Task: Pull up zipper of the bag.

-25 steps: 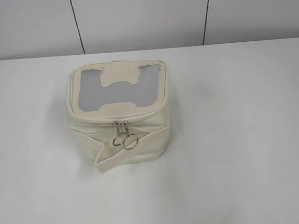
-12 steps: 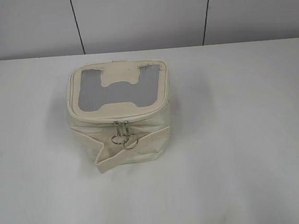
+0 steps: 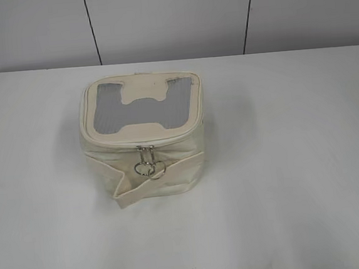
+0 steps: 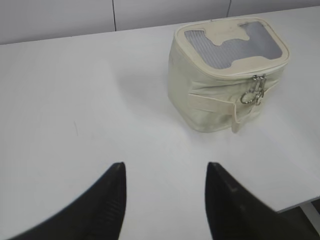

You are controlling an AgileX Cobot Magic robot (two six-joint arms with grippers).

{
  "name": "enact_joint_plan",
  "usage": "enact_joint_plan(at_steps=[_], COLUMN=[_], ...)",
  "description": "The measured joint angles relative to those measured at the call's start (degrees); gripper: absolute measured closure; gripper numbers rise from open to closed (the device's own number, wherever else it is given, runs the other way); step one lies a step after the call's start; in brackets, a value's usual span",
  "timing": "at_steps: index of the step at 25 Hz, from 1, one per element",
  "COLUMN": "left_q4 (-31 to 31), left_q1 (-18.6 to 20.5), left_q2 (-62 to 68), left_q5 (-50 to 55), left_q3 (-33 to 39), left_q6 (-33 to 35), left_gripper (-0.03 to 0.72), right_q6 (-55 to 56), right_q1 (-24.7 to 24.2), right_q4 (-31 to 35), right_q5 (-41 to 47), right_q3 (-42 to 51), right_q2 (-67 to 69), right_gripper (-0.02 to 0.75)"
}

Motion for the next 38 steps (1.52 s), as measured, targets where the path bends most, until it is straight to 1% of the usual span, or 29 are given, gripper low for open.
enact_joint_plan(at_steps=[5,13,14,17,19,21,23,25,28,38], left_q4=[0.00,0.00,0.00,-0.05,-0.05,-0.05,-0.05,-0.05,-0.05,-0.05], left_q1=[0.00,0.00,0.06,1.72,3.88,6.42,8.27,9.02,9.12,9.23], left_q2=[0.00,0.00,0.00,0.00,-0.07,-1.05,-1.49,-1.50,-1.50,-1.50], left_q5=[-0.44,-0.44,-0.44,-0.44,-0.44,-0.50,-0.55,-0.56,-0.56,-0.56], left_q3=[-0.03,0.01,0.01,0.01,0.01,0.01,0.01,0.01,0.01,0.01], left_q6=[-0.11,-0.11,-0.11,-0.11,-0.11,-0.11,-0.11,-0.11,-0.11,-0.11], left_gripper=[0.295,0.329,0.333,0.344,0.352,0.365,0.381,0.393,0.404,0.426], right_q6=[0.00,0.00,0.00,0.00,0.00,0.00,0.00,0.00,0.00,0.00], right_q1=[0.00,-0.57,-1.42,-7.65,-14.57,-20.48,-25.55,-29.14,-30.40,-30.40], right_q4=[0.00,0.00,0.00,0.00,0.00,0.00,0.07,0.02,0.12,0.12], right_q5=[-0.13,-0.19,-0.19,-0.19,-0.19,-0.19,-0.19,-0.19,-0.19,-0.19], right_q3=[0.00,0.00,0.00,0.00,0.00,0.00,0.00,0.00,0.00,0.00], right_q2=[0.00,0.00,0.00,0.00,0.00,0.00,0.00,0.00,0.00,0.00], right_gripper=[0.151,0.185,0.190,0.202,0.206,0.211,0.211,0.211,0.211,0.213])
